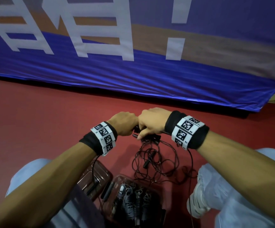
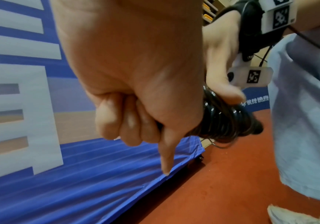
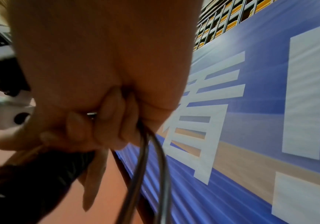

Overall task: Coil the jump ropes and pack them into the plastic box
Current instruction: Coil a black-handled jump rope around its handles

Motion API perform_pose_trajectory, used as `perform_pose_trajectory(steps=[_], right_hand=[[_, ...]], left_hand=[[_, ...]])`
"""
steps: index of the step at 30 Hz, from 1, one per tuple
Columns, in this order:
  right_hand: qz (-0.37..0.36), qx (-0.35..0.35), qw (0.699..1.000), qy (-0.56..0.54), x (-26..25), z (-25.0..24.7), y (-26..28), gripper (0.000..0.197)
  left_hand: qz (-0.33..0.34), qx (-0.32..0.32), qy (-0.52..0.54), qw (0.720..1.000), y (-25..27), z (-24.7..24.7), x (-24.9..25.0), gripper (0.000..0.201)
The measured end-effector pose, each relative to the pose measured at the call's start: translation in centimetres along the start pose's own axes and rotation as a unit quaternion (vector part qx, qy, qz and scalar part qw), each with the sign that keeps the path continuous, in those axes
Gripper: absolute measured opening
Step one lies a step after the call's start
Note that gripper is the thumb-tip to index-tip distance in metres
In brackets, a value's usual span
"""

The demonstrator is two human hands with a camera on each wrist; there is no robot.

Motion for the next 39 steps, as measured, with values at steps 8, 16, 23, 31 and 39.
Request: perform_pose_trajectory(steps=[8,16,23,31,39], right_hand=[[0.008,0.119,0.992,0.032,0.9,-4.1,1.6,0.078],[0.050,0.077,0.984,-0.152,3.1,-2.9,2.3,0.068],[0.030,0.043,0.947,-0.318,3.1,-2.7,2.7,0.073],[-0.101,0.019,0.816,-0.569,0.1,-2.6,3.0,0.058],[-0.099,0.166,0.609,-0.769,-0.3,-3.5,0.3,0.033]], left_hand=[[0.048,0.109,0.008,0.993,0.7,-3.1,-0.4,0.011],[0.067,0.216,0.019,0.974,1.4,-4.9,-0.5,0.022],[0.118,0.387,0.098,0.909,3.6,-7.8,-1.6,0.019],[0.100,0.451,0.241,0.853,5.5,-8.8,-3.0,0.032],[-0.117,0.454,0.492,0.733,5.7,-9.2,-7.8,0.025]])
Point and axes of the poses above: each hand's wrist, its own y-axis away from the middle knuckle, its own z-axis out of the palm, x = y × z, the point moved 8 cm from there along -y, towards the middle knuckle, and after that the axes turned 14 degrees about -z, right-handed, at the moved point
